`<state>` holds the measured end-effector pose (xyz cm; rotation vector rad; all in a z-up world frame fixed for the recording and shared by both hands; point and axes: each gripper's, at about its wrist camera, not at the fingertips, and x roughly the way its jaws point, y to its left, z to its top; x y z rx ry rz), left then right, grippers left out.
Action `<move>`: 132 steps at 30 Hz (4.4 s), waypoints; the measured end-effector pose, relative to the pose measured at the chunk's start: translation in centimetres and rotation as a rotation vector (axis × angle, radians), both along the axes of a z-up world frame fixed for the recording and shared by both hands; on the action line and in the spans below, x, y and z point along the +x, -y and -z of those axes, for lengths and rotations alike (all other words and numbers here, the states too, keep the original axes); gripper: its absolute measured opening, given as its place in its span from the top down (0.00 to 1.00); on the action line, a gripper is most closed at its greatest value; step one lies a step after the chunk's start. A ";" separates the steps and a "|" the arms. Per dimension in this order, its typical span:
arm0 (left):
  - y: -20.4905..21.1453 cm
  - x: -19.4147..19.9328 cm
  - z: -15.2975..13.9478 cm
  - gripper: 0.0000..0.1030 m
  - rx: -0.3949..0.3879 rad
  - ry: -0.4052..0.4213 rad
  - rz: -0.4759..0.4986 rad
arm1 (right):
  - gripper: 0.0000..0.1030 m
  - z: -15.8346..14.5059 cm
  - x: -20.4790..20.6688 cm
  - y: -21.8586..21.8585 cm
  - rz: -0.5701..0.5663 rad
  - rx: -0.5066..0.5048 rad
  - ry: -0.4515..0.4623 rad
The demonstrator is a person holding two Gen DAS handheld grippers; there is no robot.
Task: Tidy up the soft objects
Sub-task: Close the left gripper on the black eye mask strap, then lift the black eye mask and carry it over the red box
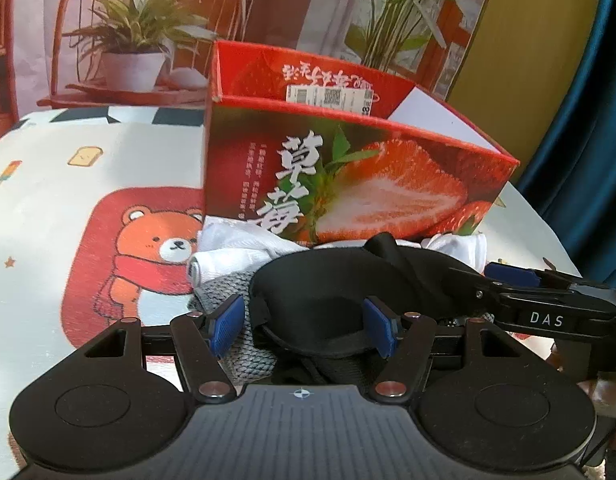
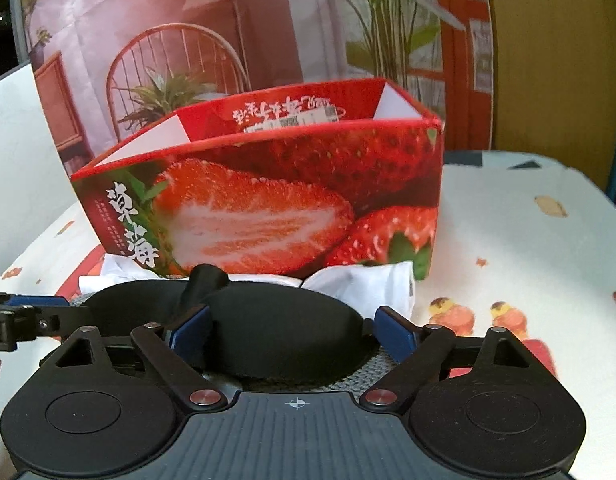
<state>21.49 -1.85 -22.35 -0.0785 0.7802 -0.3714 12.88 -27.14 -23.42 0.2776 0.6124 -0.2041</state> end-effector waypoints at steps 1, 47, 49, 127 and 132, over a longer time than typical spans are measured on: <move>0.1 0.1 0.1 0.34 0.002 -0.001 0.008 | 0.16 0.1 0.1 0.0 -0.004 0.006 -0.001; -0.1 -0.5 -1.8 0.87 -0.001 0.076 0.014 | 0.91 -2.0 0.0 -0.6 -0.069 0.011 -0.007; -0.1 -0.5 -1.6 0.87 -0.003 0.071 0.012 | 0.87 -1.9 -0.1 -0.4 -0.061 0.026 -0.007; 2.9 5.6 -15.7 0.88 0.037 0.508 -0.031 | 0.73 -17.0 8.5 3.0 -0.175 0.029 0.310; 3.7 9.5 -13.5 0.88 0.031 0.356 -0.003 | 0.72 -15.8 10.9 4.5 -0.145 0.045 0.257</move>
